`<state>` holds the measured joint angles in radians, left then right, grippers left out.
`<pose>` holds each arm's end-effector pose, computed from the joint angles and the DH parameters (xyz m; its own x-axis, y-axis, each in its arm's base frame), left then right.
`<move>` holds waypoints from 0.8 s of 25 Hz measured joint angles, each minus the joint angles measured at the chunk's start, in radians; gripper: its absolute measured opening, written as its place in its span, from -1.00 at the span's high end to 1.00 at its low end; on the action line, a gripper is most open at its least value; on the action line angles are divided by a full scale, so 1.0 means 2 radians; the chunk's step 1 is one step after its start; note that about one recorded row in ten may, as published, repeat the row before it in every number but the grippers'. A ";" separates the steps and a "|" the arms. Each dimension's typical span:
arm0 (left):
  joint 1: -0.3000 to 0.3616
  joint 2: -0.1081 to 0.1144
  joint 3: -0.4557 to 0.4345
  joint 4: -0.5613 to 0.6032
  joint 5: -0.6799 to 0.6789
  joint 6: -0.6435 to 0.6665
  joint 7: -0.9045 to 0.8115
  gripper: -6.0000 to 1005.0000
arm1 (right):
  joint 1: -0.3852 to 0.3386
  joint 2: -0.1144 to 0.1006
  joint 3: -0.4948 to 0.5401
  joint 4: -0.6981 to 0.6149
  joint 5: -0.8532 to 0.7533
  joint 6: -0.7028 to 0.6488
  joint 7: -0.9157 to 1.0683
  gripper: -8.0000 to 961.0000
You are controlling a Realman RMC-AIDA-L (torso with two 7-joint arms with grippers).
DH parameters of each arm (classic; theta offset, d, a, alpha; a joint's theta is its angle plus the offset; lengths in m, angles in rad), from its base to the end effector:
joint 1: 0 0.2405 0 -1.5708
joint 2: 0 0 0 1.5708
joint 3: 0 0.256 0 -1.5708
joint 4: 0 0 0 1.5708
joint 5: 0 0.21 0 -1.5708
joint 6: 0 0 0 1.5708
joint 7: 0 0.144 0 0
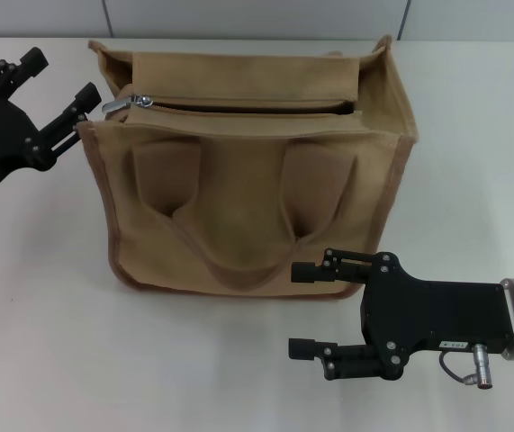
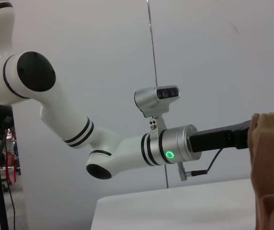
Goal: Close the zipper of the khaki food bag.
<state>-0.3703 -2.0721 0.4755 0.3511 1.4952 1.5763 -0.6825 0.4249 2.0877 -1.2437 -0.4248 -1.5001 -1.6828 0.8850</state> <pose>-0.3103 0.2977 0.0313 0.6699 -0.1507 0.7270 0.5151 -0.6108 -0.6013 0.2377 0.2505 -0.0639 0.7425 -0.0766 -0.6655 -0.1029 -0.9947 -0.0003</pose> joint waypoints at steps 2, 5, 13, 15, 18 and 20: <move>0.001 0.000 0.001 0.000 0.002 0.001 -0.001 -0.47 | 0.000 0.000 0.000 0.000 0.000 0.000 0.000 -0.59; 0.004 0.002 0.009 0.003 0.009 -0.001 -0.002 -0.46 | 0.000 0.000 0.001 0.000 0.000 0.002 0.000 -0.59; 0.034 0.005 0.018 0.061 0.066 -0.001 -0.027 -0.45 | 0.000 0.000 0.001 0.000 0.001 0.012 -0.001 -0.59; 0.037 0.005 0.031 0.064 0.074 0.000 -0.023 -0.44 | 0.001 0.000 -0.002 0.001 0.006 0.017 -0.004 -0.59; 0.036 0.005 0.043 0.064 0.081 0.000 -0.021 -0.44 | 0.007 0.000 -0.005 0.007 0.009 0.018 -0.005 -0.59; 0.032 0.003 0.048 0.064 0.084 -0.003 -0.020 -0.44 | 0.011 0.000 -0.005 0.013 0.010 0.018 -0.005 -0.59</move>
<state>-0.3065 -2.0665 0.5710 0.4790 1.6628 1.5709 -0.7221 0.4465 2.0887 -1.2544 -0.3998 -1.4806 -1.6470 0.8751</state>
